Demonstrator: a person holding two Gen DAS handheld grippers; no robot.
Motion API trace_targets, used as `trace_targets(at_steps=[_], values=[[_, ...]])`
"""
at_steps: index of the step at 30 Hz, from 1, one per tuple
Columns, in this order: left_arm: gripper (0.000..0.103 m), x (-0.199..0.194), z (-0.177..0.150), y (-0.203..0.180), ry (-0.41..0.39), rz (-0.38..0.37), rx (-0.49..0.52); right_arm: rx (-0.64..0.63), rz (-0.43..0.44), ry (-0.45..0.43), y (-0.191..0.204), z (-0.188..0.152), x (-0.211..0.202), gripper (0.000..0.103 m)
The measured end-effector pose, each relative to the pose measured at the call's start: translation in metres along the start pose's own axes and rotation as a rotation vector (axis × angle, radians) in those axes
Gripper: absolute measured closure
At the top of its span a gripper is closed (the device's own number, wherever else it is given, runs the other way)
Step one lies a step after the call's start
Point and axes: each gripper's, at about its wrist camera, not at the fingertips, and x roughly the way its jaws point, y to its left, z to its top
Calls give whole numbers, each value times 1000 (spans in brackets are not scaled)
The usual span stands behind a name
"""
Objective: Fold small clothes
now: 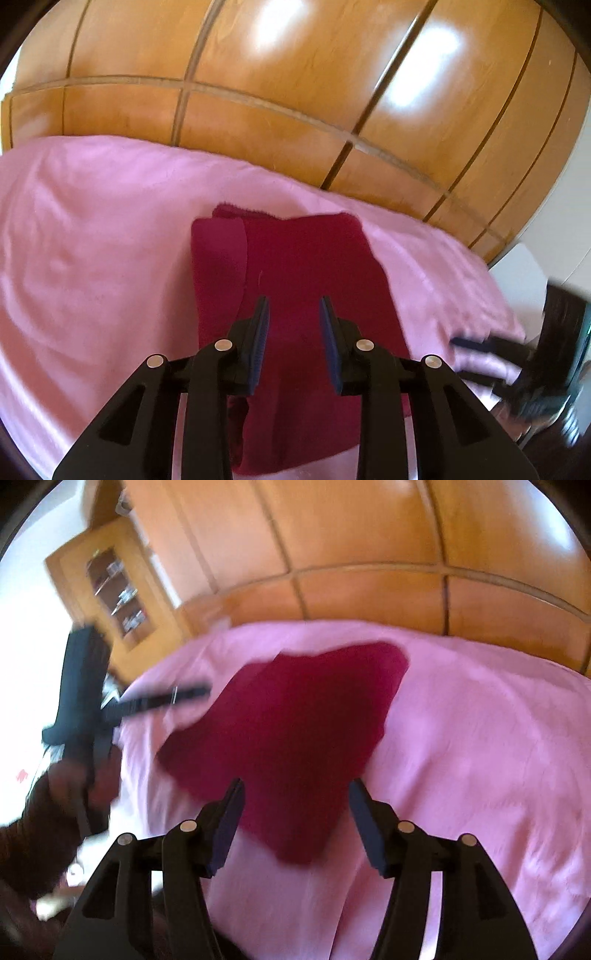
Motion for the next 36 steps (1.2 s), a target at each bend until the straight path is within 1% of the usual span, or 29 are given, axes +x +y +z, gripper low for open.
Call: trace_targets(at_steps=[3,4,6,7,8,11,13,15,19,20,21,22,23,24,25,30,33,36], values=[[77,14,-7,12,25,17,-17,48,-11,-12,-5,24,26,46],[77,14,-10,17,31,16,-20,63,-12,-8,-7,32,37,49],[77,25,-17,22,54,29,-34,79,-21,9,-10,46,61,50],[77,31,-22,28,66,29,-44,91,-39,29,-13,52,78,50],[77,34,-24,30,67,26,-51,98,-45,41,-16,53,88,50],[77,43,-33,40,65,32,-57,115,-85,93,-31,50,121,54],[77,44,-37,44,51,35,-57,84,-107,66,-29,45,128,54],[77,40,-38,41,40,42,-42,53,-132,46,-23,42,125,53],[77,27,-33,28,28,87,2,48,-126,13,-27,38,120,52],[68,21,-31,22,17,111,23,50,-126,7,-28,37,119,50],[45,17,-31,18,9,116,37,56,-123,1,-27,36,116,47],[30,13,-30,14,-2,129,49,59,-117,-3,-25,36,113,34],[22,6,-31,9,-41,170,66,61,-107,-5,-23,35,109,20],[22,1,-31,6,-62,185,85,62,-98,-5,-21,33,105,15],[22,-2,-30,5,-67,187,95,66,-93,-3,-19,31,102,13],[22,-9,-28,5,-71,204,93,113,-47,4,-23,18,85,13],[22,-11,-29,5,-67,189,95,159,-7,3,-29,10,75,13],[21,-11,-32,6,-60,205,108,189,20,7,-34,6,71,13]])
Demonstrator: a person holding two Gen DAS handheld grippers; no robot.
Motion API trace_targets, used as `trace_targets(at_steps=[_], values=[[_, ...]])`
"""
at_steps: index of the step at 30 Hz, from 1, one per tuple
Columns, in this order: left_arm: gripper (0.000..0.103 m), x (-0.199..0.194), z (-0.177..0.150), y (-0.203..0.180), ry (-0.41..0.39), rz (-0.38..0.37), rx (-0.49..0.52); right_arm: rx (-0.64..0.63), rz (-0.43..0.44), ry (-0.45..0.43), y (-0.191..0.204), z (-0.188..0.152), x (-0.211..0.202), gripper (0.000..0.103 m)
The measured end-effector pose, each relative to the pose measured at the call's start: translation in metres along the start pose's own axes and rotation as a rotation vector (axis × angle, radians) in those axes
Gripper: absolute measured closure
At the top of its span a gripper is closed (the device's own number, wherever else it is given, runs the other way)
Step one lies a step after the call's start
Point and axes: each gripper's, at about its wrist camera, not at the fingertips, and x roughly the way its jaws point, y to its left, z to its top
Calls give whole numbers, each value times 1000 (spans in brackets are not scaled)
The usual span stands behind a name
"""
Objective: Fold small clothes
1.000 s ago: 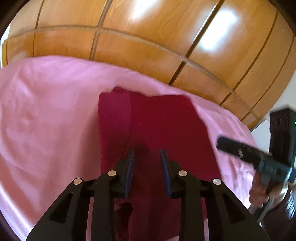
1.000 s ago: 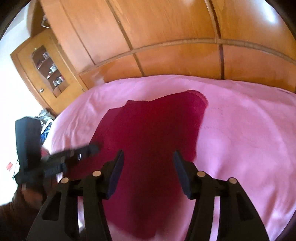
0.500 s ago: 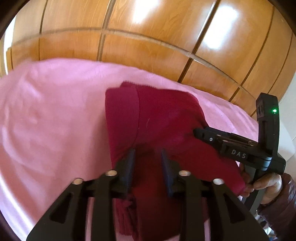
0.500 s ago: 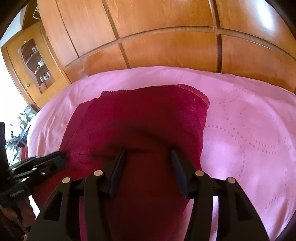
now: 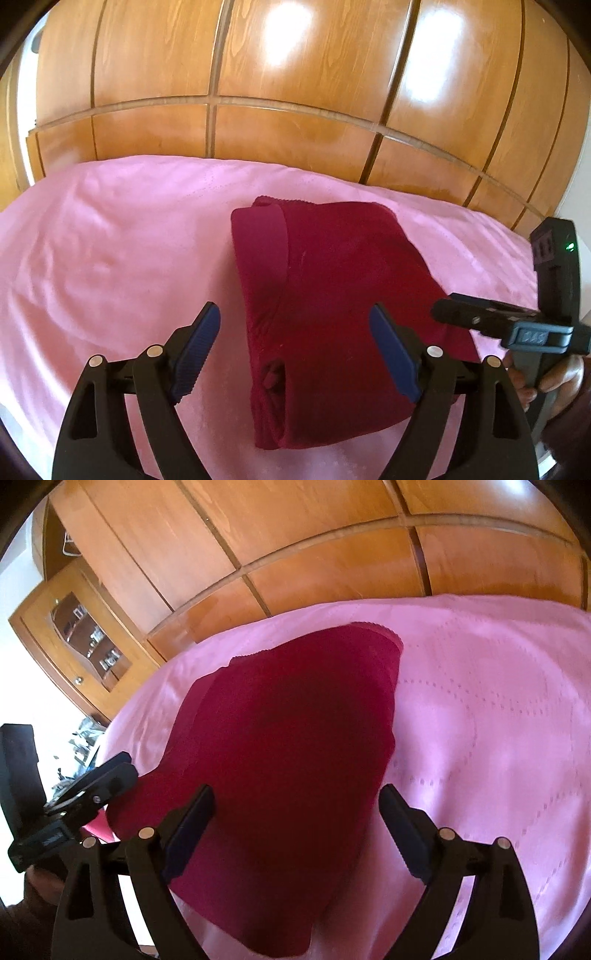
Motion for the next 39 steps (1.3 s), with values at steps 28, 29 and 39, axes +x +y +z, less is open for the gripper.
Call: trace_targets(at_steps=[28,29,39], values=[[40,56,-32,44,130,-295,-199,192,162,66,-32,3,32,32],[44,57,-34,44,131,-319,-210,183,160,67,-30,3,31,37],[68,38,-34,18,83,-503,-222,112,130,-4,-19,6,-8,70]])
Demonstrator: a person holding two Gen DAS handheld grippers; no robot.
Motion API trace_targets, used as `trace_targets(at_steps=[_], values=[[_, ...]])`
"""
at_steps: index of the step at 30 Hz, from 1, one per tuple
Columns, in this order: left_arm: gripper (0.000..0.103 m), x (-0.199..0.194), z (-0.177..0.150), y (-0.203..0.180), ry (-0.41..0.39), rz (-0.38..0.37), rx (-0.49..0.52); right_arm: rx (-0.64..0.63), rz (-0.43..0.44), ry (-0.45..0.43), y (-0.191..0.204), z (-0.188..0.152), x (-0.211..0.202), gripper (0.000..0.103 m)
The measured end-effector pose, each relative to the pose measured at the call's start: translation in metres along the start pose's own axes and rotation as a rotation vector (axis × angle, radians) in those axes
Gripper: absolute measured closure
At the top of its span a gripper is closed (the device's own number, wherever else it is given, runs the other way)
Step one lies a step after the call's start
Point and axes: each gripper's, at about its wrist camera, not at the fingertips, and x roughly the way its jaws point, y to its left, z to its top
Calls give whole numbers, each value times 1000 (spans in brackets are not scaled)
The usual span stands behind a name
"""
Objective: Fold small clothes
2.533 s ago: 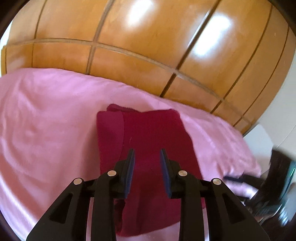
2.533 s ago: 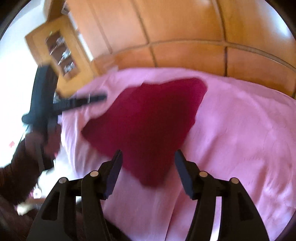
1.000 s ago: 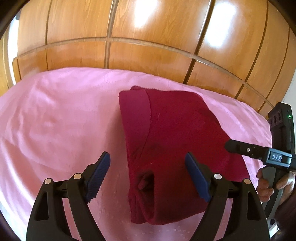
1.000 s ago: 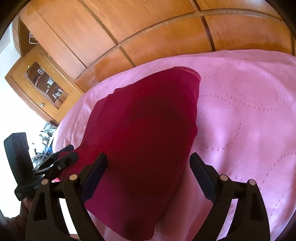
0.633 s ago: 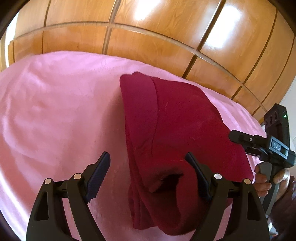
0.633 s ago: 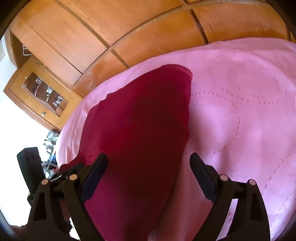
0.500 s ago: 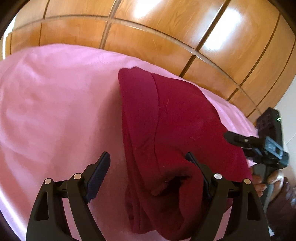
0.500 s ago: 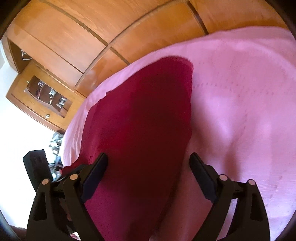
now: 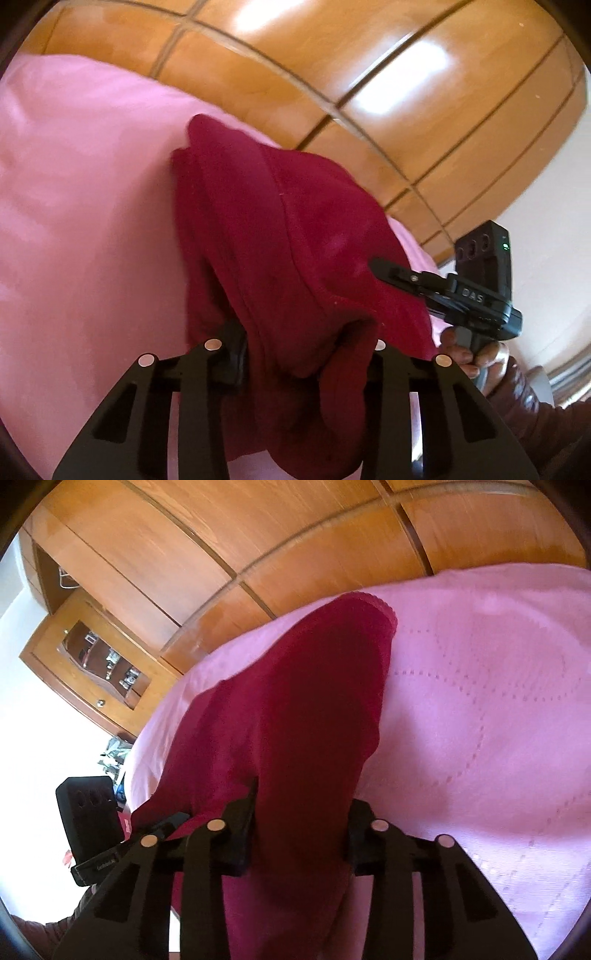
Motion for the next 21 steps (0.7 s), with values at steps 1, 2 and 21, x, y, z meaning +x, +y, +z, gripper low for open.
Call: trace_targets(at_steps=[1,2,21], values=[[68,0,1,-5,1,-11,5,-16,-6,-10,2,1,-6,70],[68,3,4,-13,2,-26,18,-59,-33,-17,8,3,-14,70],[68,207,82,-151,202,67,259,-41,-416,-197,-121,67,-114,61]])
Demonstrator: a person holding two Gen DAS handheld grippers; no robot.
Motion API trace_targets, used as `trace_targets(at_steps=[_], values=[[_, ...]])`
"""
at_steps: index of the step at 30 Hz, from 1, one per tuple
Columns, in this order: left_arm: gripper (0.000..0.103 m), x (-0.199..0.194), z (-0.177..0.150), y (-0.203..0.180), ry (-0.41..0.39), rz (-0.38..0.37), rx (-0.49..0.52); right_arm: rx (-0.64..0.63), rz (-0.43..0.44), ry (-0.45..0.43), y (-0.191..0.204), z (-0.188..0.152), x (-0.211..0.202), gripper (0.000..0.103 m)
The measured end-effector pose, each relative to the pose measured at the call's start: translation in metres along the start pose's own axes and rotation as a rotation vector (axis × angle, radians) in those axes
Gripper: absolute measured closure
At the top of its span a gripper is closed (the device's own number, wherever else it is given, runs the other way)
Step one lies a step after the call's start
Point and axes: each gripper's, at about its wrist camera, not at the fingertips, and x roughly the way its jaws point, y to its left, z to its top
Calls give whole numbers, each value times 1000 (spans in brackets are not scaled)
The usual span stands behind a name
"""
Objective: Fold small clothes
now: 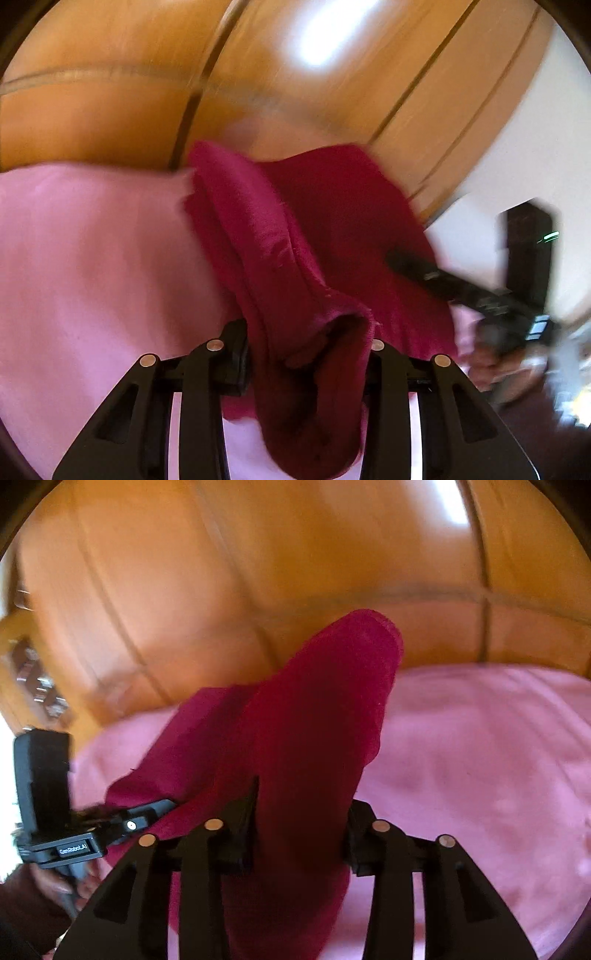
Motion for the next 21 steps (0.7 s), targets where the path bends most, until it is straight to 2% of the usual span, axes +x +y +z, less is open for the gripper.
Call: trace_targets(at_steps=[1,2,3,5,7,10,14,17,19,21], values=[[67,23,-4,4,71,33,-7,25,-54,65,-15,-11,22,57],[54,41,-10,7,109,73,0,37,-89,106,-24,-20,35,49],[42,47,-15,9,96,92,-7,45,-105,108,-31,-30,43,47],[40,49,-18,15,77,66,-61,124,-63,53,-47,-42,41,37],[40,49,-18,17,81,46,-68,227,-28,49,-61,-49,43,27],[34,41,-15,15,77,86,-64,248,-49,51,-63,-49,40,16],[30,11,-16,6,6,135,-73,199,-124,30,-47,-43,12,14],[30,-13,-21,1,-71,141,-75,148,-122,-9,-28,-45,-18,14],[30,-16,-28,-3,-71,152,-49,109,-113,-10,-14,-56,-30,14],[30,-1,-32,-8,-24,248,15,51,-165,7,4,-62,-26,15]])
